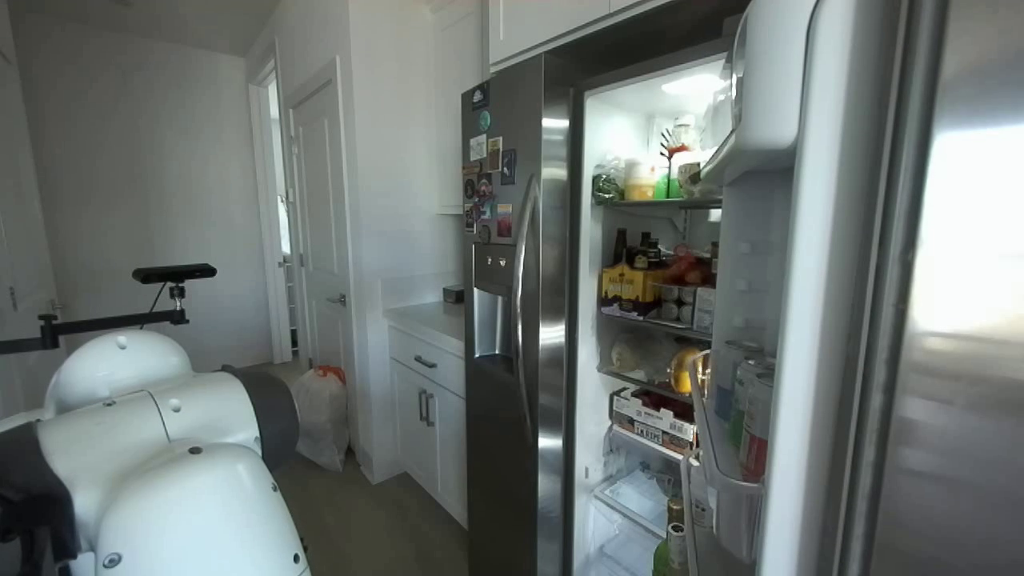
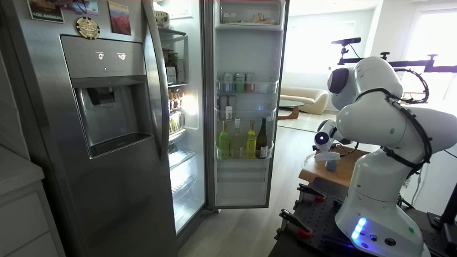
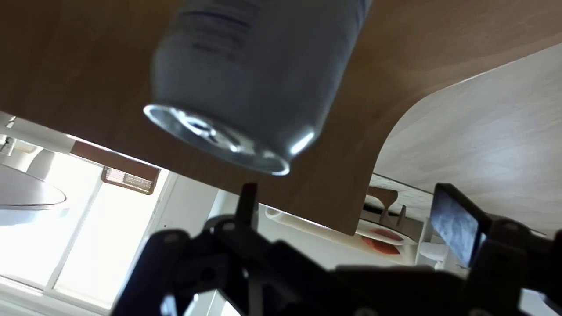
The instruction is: Move a soda can from the refrigerator door to the stool
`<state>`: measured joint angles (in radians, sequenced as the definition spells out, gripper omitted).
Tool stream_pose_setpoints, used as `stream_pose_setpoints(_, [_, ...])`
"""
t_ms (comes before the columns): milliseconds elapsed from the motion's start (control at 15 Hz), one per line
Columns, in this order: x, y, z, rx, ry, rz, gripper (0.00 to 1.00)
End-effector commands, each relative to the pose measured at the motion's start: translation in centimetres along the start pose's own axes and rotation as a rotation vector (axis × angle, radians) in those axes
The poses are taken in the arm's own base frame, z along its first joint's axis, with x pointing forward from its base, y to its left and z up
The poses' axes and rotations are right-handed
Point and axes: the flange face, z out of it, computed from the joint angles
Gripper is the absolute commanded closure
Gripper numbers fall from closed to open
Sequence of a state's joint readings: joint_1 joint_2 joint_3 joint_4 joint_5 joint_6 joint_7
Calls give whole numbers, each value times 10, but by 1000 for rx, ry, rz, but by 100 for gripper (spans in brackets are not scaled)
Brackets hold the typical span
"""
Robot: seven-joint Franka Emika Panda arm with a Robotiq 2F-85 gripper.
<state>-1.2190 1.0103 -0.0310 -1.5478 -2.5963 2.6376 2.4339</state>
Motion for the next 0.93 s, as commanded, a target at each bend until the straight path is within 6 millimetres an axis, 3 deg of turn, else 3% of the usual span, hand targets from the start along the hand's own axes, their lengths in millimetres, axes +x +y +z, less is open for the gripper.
stream_pose_setpoints(0, [2,6,4,-4,5,2,0])
stream_pose_setpoints(333, [12,6,0,-6,0,26,0])
stream_pose_setpoints(600, [63,1,-14,17,51,97,0])
stream_pose_setpoints(867, [121,0,-44,57,78,166,0])
